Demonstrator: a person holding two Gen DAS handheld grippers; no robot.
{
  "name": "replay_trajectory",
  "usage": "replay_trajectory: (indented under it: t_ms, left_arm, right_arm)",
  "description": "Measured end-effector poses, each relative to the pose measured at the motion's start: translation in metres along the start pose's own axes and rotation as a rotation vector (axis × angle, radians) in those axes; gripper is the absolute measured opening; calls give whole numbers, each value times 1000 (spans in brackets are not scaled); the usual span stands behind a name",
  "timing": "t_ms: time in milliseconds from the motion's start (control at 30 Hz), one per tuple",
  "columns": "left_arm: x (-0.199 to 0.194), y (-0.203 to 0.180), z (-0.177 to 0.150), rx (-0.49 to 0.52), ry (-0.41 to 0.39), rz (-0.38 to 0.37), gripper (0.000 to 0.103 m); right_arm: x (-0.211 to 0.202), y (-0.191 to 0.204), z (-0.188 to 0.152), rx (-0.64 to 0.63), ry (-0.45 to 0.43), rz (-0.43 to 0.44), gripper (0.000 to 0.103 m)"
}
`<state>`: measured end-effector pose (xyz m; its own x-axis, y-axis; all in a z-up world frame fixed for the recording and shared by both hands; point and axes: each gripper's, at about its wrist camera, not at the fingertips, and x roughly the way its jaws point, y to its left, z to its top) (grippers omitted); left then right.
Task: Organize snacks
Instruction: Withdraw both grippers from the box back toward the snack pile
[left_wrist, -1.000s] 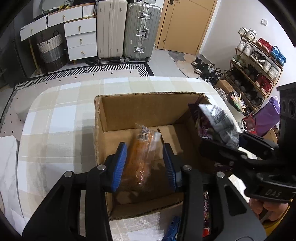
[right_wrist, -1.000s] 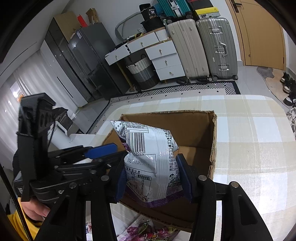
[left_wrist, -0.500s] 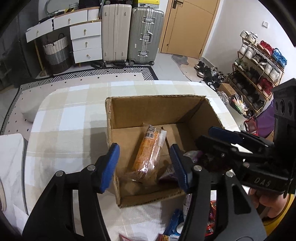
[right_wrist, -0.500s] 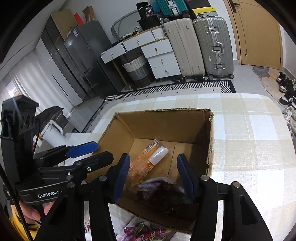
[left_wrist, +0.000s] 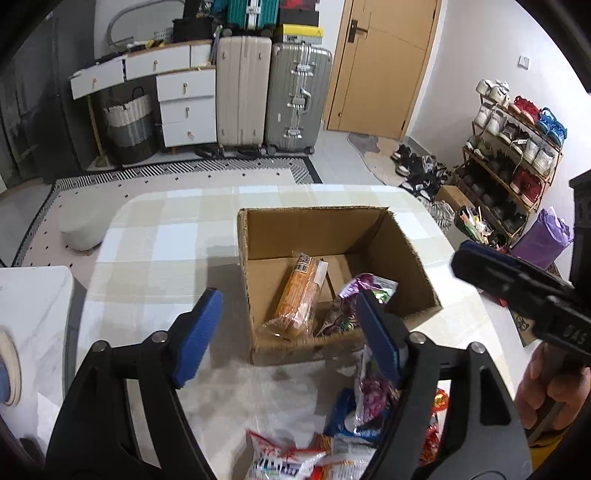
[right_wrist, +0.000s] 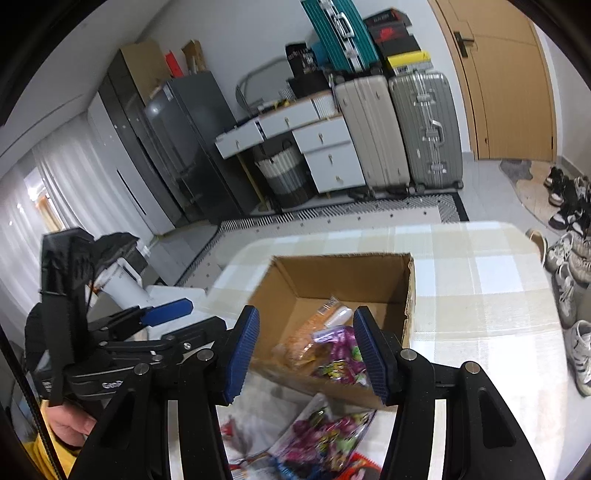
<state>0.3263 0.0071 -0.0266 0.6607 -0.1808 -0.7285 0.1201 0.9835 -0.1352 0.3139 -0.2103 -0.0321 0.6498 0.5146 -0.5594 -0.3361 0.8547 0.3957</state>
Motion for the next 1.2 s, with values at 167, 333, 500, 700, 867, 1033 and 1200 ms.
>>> replay_trajectory:
  t_ms: [167, 333, 500, 700, 867, 1033, 1200]
  left_arm:
    - [-55, -8, -15, 18, -68, -8, 78]
    - [-113, -17, -39, 31, -137, -8, 79]
    - [-172, -25, -66, 47, -211, 0, 83]
    - [-243, -35, -112, 35, -311, -9, 86]
    - [-289, -37, -153, 39, -386, 10, 102]
    - [-313, -38, -196, 63, -408, 21, 102]
    - [-312, -28, -228, 35, -386, 20, 102]
  right_arm:
    - [-56, 27, -15, -3, -98, 24, 59]
    - [-111, 61, -42, -38, -193, 30, 84]
    - [-151, 95, -70, -117, -247, 26, 88]
    - [-196, 115, -111, -150, -355, 30, 101]
    - [-216, 123, -140, -188, -397, 4, 102]
    - [-215, 121, -162, -200, -376, -31, 102]
    - [-208, 108, -179, -156, -355, -35, 102]
